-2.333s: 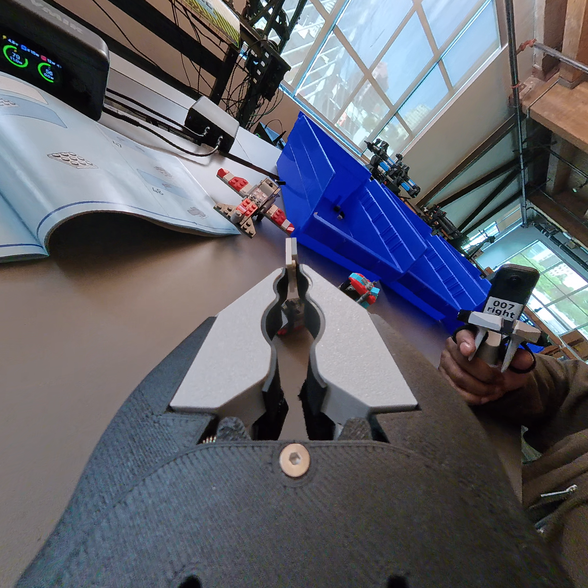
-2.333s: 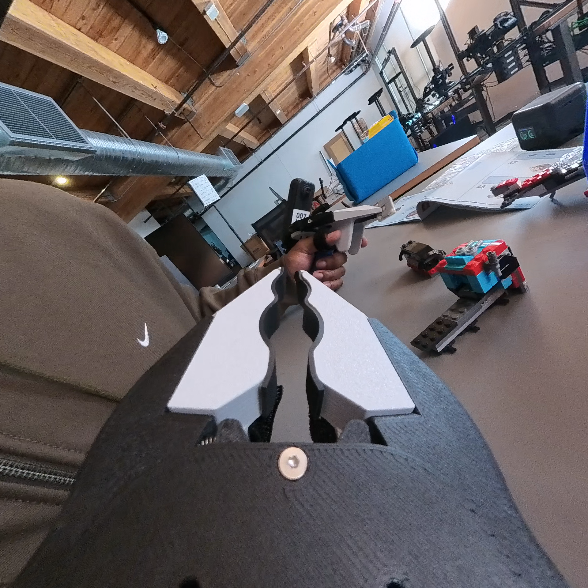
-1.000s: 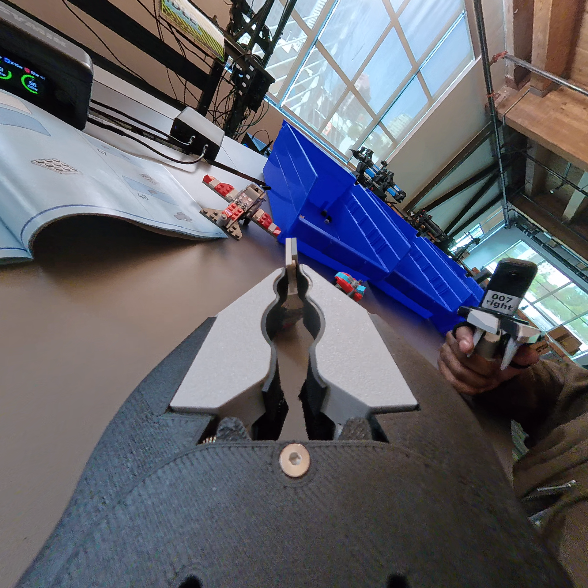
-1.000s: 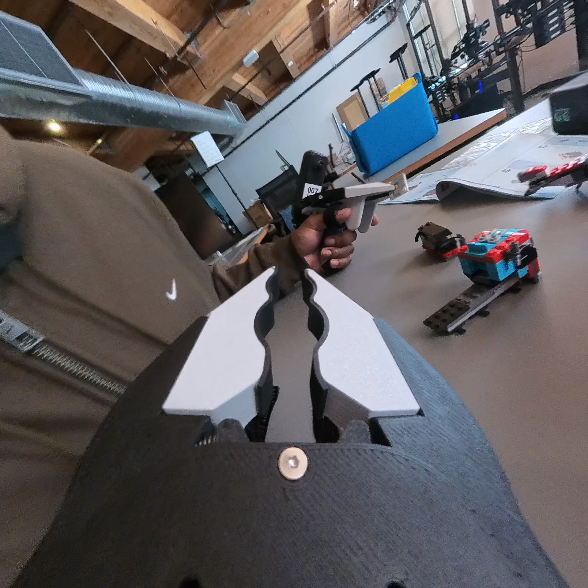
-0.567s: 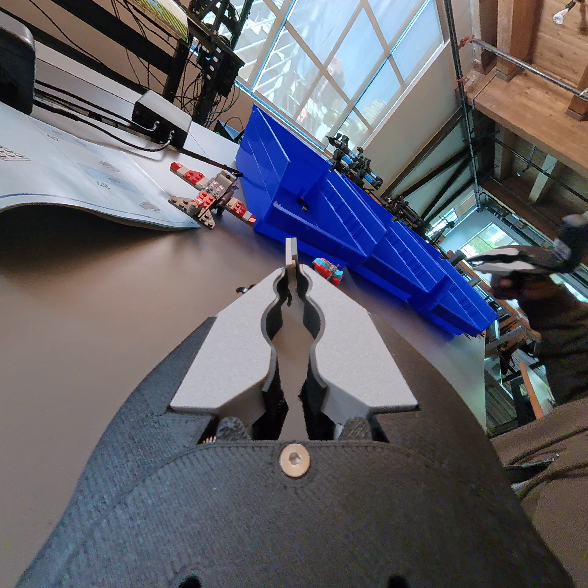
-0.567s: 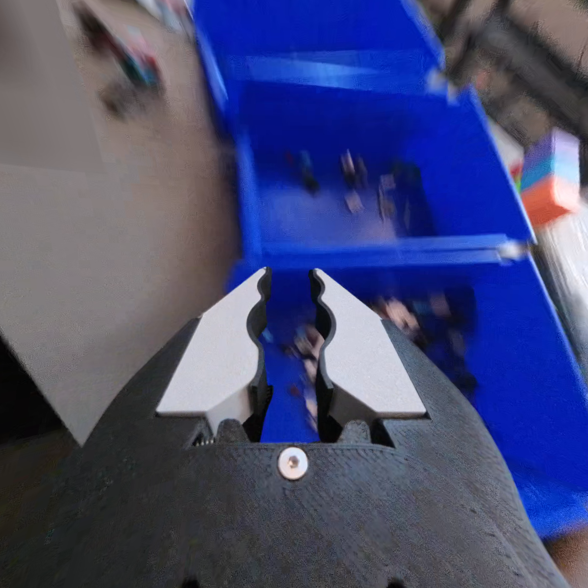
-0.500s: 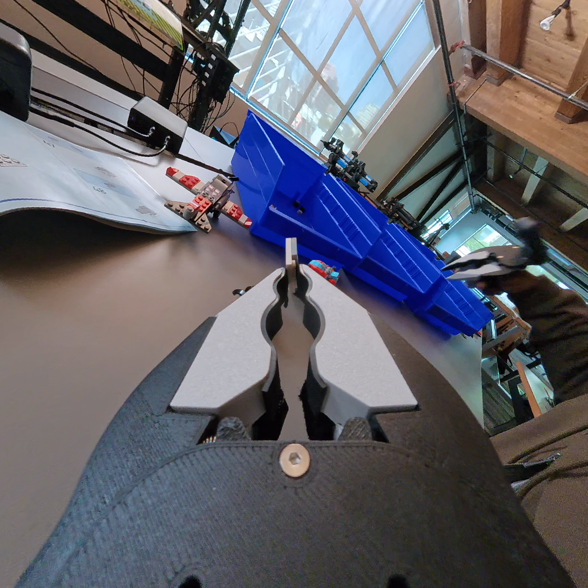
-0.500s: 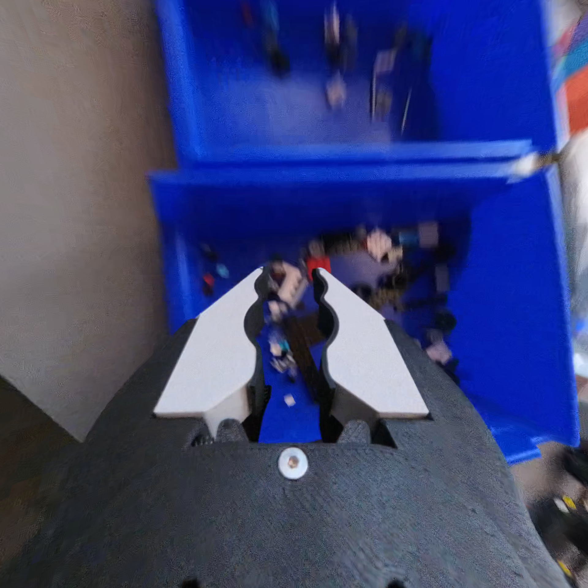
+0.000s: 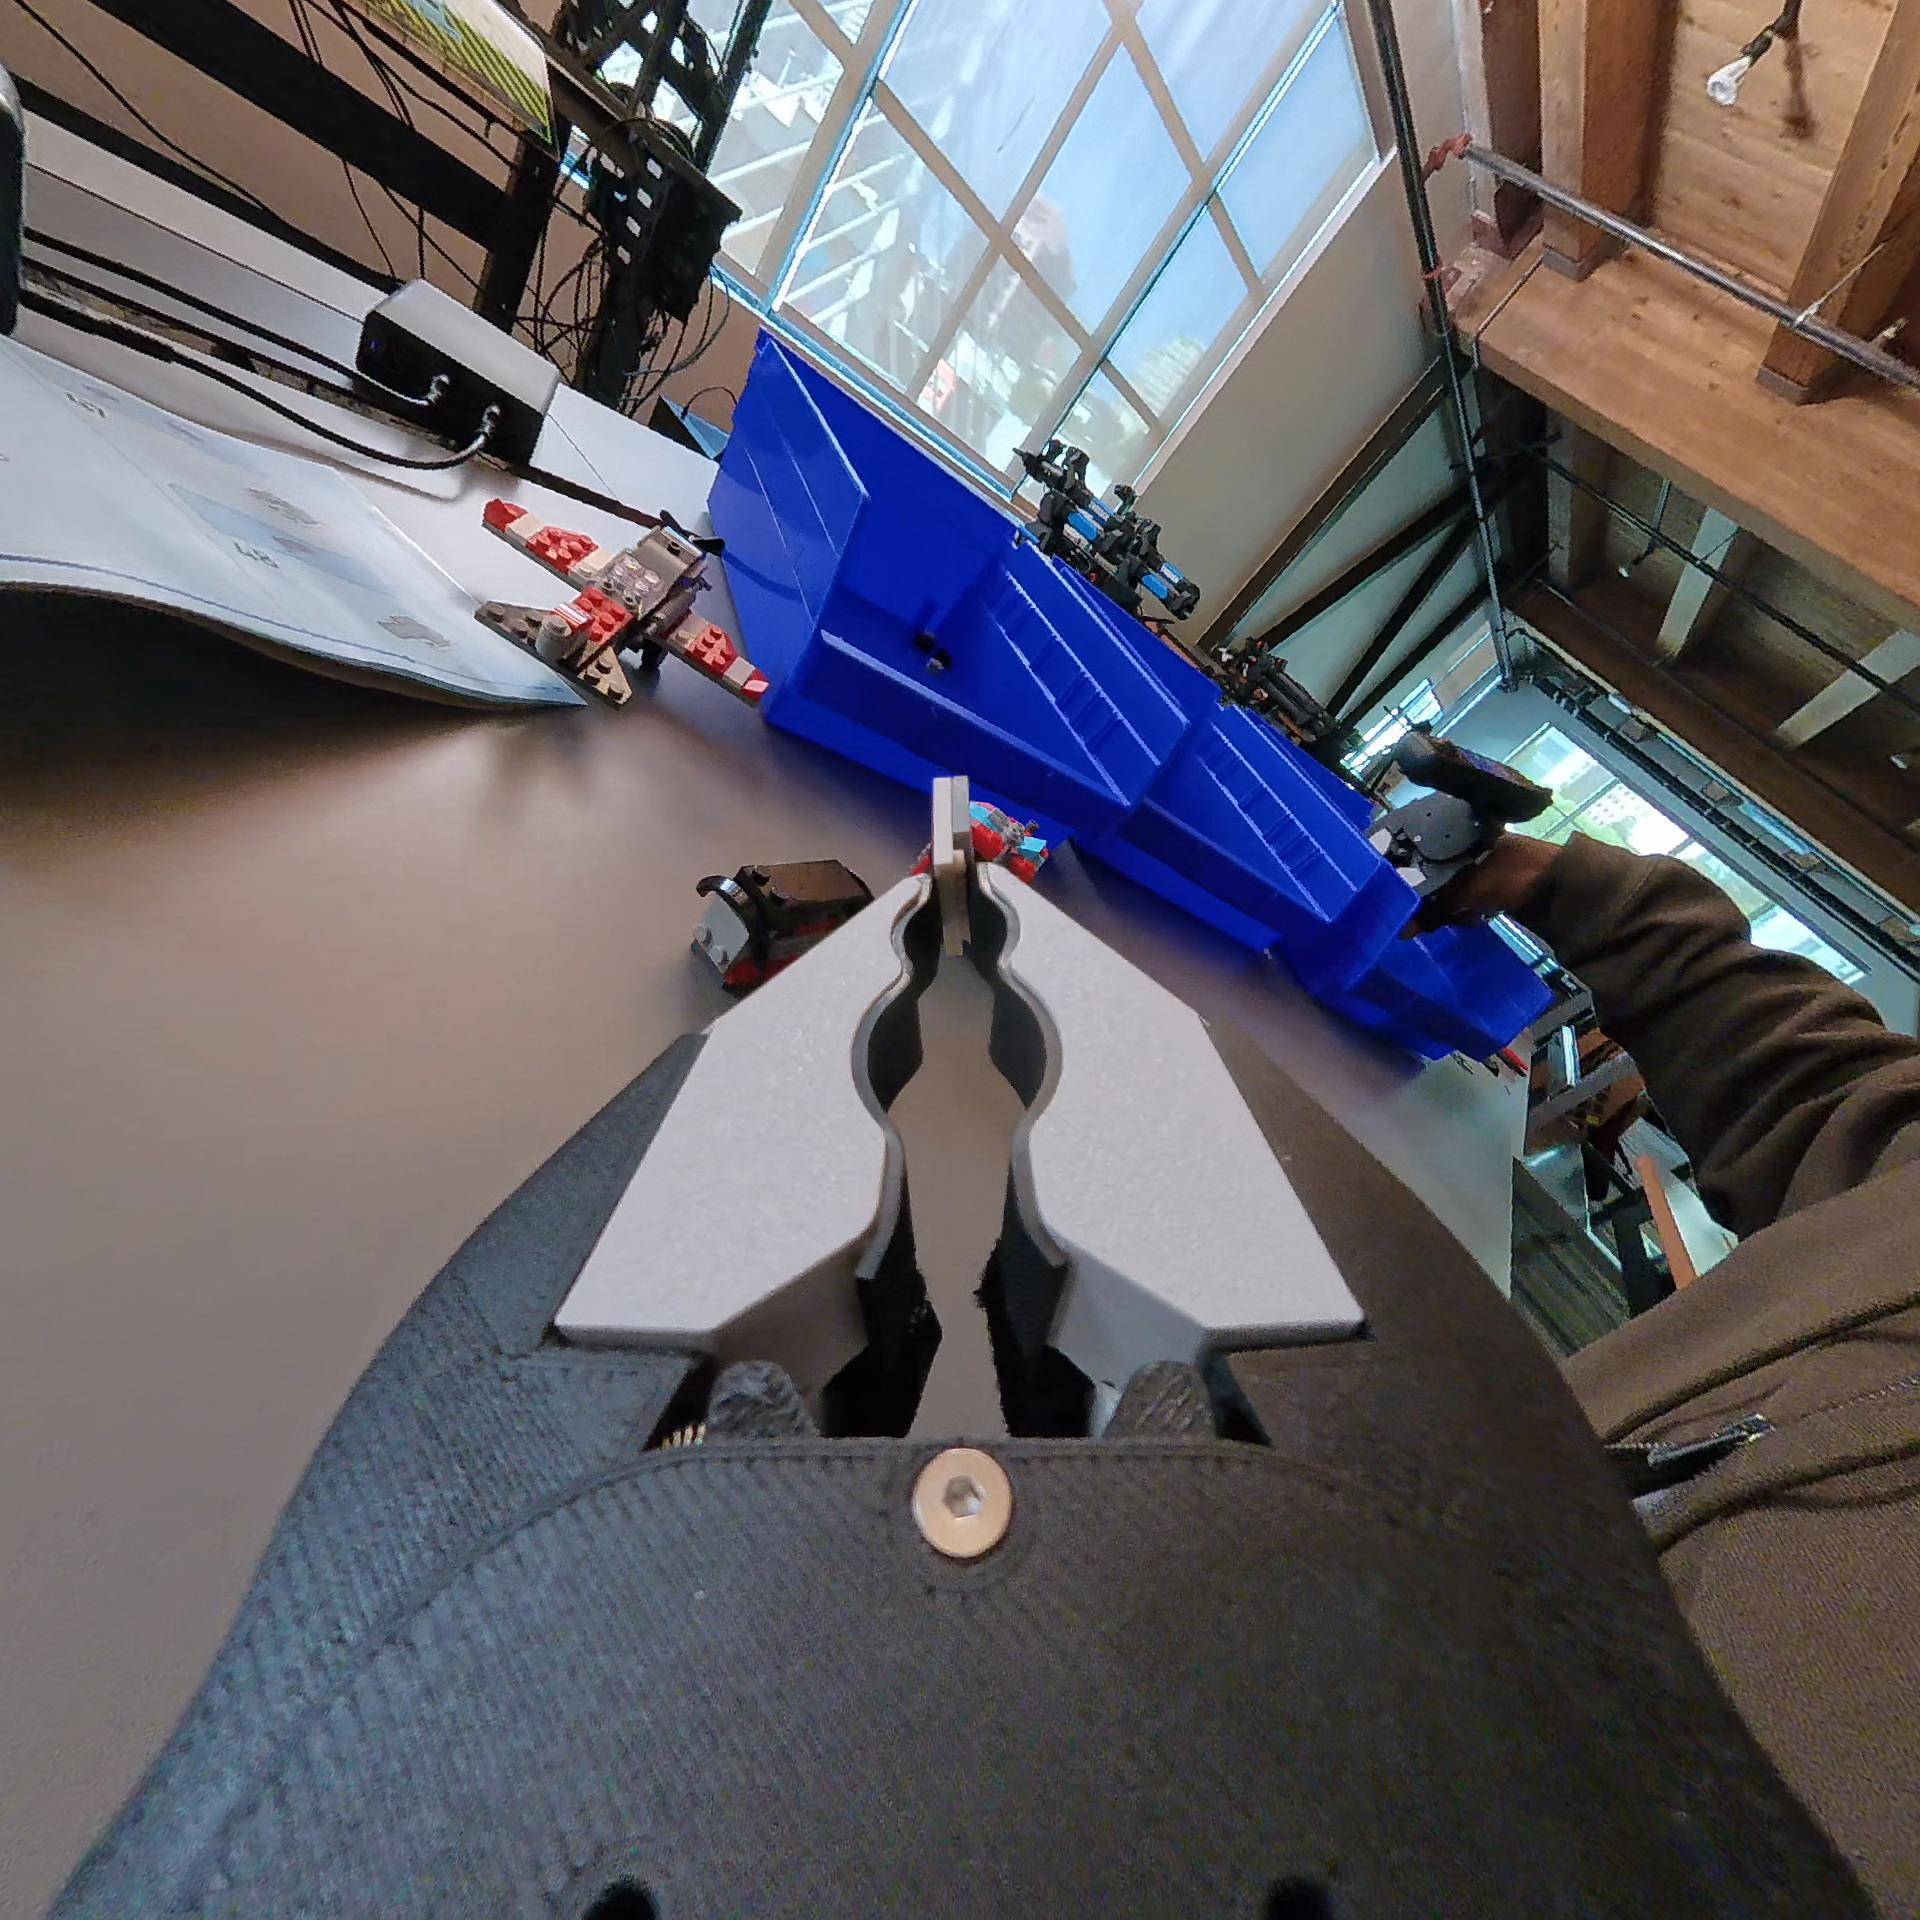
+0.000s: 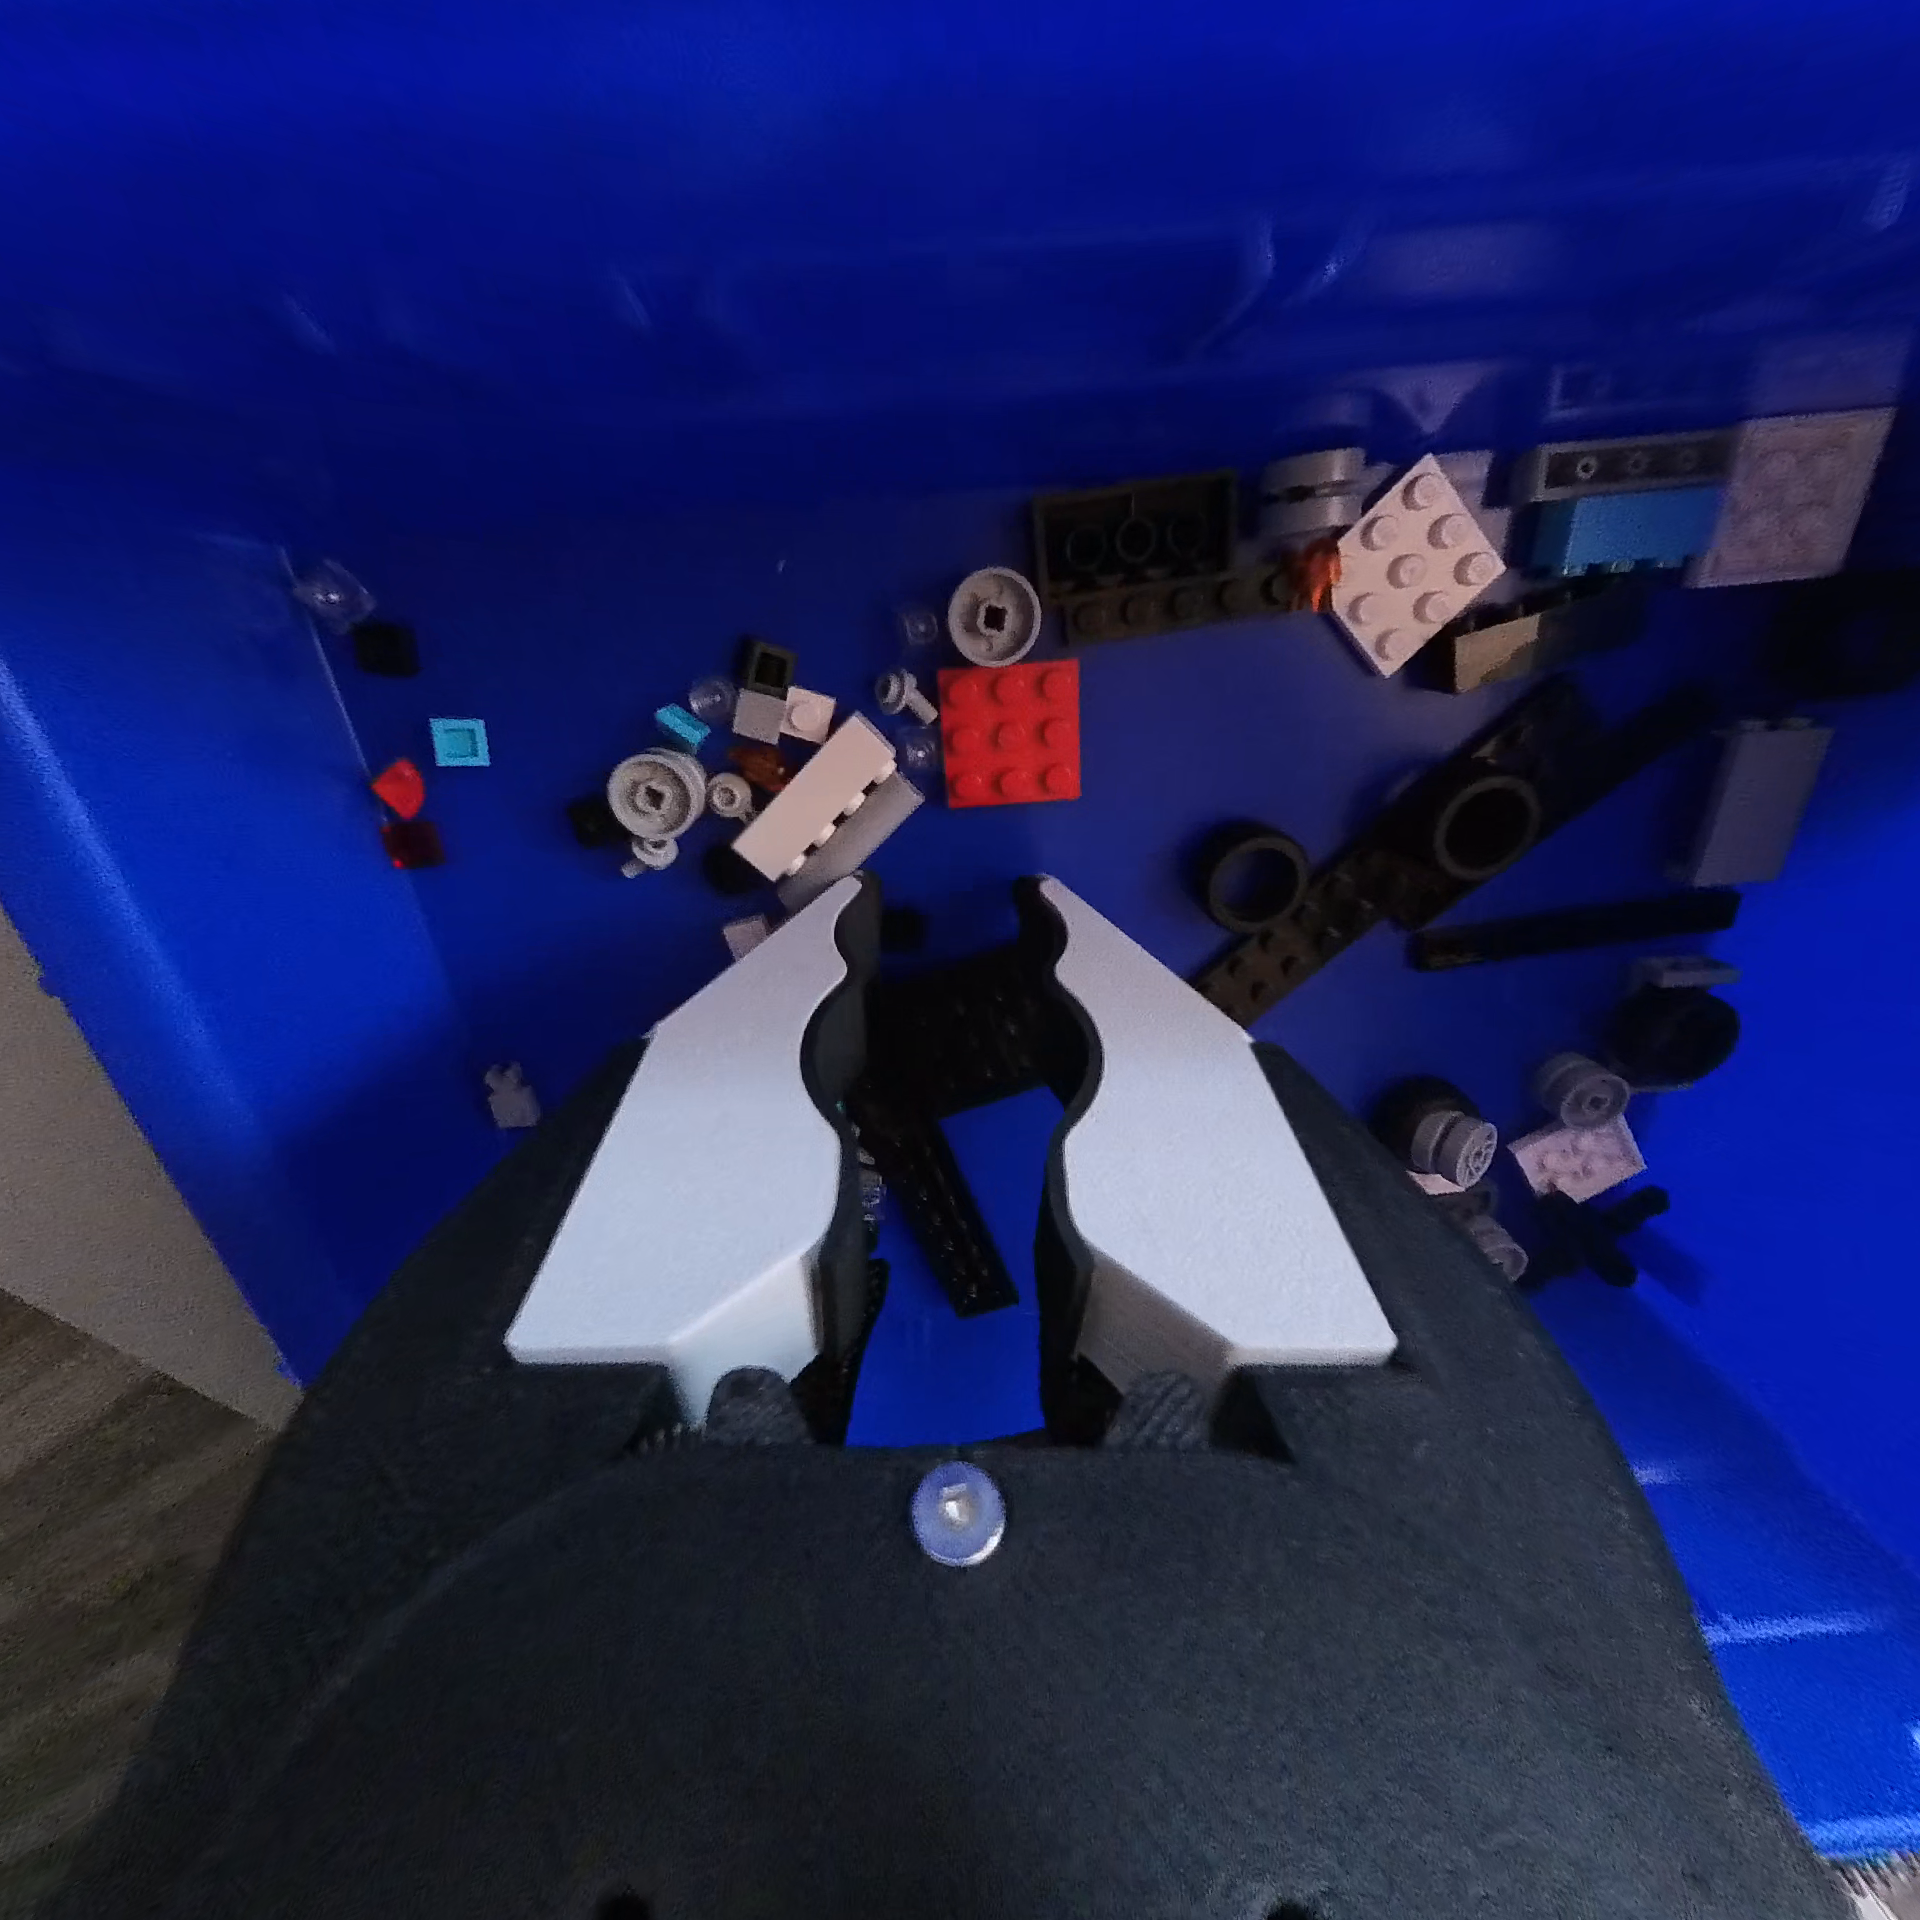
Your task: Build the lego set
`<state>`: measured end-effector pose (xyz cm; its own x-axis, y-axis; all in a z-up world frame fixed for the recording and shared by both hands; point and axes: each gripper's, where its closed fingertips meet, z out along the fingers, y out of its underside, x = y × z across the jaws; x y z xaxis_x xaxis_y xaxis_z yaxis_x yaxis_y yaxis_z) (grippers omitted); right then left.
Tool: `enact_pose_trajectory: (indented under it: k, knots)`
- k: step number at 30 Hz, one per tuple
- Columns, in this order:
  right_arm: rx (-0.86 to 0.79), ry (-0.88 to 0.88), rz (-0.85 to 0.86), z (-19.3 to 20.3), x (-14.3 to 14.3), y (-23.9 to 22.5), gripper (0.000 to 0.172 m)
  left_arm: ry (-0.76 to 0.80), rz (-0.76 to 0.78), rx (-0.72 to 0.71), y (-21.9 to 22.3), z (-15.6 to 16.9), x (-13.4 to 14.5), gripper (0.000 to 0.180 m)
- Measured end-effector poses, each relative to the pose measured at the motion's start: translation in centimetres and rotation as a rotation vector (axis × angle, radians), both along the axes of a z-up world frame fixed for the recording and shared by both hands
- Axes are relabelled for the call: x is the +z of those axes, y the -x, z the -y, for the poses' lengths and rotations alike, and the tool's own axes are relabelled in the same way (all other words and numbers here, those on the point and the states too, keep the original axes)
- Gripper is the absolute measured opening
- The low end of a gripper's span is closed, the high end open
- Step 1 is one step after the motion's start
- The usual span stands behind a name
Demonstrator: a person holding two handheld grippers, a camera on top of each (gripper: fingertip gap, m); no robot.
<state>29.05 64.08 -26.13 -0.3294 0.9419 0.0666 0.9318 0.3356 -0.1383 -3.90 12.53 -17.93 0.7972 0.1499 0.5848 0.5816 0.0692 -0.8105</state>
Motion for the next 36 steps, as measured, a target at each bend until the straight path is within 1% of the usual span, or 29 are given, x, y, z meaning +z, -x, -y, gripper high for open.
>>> enact_pose_trajectory:
  k: [5,10,12,16,18,21,24,27,29,31,33,36]
  knots:
    - [-0.023,0.033,-0.040,0.6,1.1,0.0,0.029,-0.011,-0.004,-0.004,-0.1,0.1,0.2,0.005]
    - [-0.025,0.080,-0.012,2.2,0.1,-0.3,0.028,-0.013,-0.007,-0.012,-0.2,0.1,0.2,0.005]
    - [-0.028,0.071,-0.009,2.2,-0.2,-0.3,0.027,-0.018,-0.011,-0.014,-0.3,0.1,0.3,0.005]
    - [-0.035,0.041,0.000,1.8,-0.2,-0.3,0.020,-0.023,-0.015,-0.016,-0.4,0.1,0.4,0.005]
    - [-0.042,0.038,0.003,1.8,-0.2,-0.2,0.012,-0.024,-0.017,-0.016,-0.4,0.1,0.4,0.005]
    - [-0.054,0.018,0.003,1.9,-0.1,-0.2,0.011,-0.022,-0.007,-0.014,-0.4,0.2,0.4,0.005]
    - [-0.071,-0.019,0.003,1.6,0.4,-0.7,0.010,-0.004,0.040,-0.017,-0.3,0.2,-0.1,0.005]
    - [-0.101,-0.022,-0.054,1.8,2.7,-0.8,0.010,0.015,0.122,-0.039,-0.3,0.2,-0.8,0.005]
    - [-0.107,-0.035,-0.107,2.3,5.1,-0.6,0.010,0.018,0.185,-0.059,-0.3,0.3,-1.1,0.005]
    - [-0.087,-0.033,-0.176,3.9,8.0,0.2,0.010,0.012,0.239,-0.087,-0.3,0.3,-1.3,0.005]
    - [-0.037,-0.018,-0.255,6.7,10.9,1.6,0.010,0.008,0.279,-0.114,-0.3,0.1,-1.4,0.005]
    - [0.085,0.034,-0.387,12.7,14.6,4.9,0.010,0.010,0.302,-0.150,-0.4,-0.3,-1.5,0.005]
